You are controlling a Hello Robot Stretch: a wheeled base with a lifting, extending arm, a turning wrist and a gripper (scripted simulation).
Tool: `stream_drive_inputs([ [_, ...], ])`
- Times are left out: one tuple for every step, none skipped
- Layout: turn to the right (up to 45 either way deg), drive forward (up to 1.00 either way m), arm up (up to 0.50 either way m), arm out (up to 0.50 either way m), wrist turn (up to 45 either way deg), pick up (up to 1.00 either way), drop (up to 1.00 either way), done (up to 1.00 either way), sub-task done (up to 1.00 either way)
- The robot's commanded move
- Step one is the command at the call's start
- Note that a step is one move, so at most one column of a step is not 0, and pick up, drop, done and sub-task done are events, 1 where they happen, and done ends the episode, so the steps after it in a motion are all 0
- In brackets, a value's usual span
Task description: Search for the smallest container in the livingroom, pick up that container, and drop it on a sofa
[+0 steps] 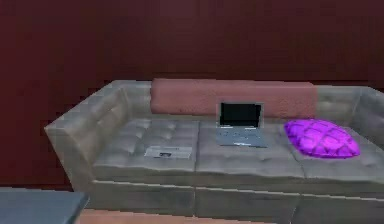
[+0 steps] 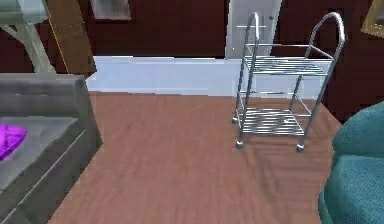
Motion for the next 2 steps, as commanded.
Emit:
stream_drive_inputs([
  [45.0, 0.00, 0.00, 0.00, 0.0, 0.00, 0.00, 0.00, 0.00],
  [30.0, 0.00, 0.00, 0.00, 0.0, 0.00, 0.00, 0.00, 0.00],
])
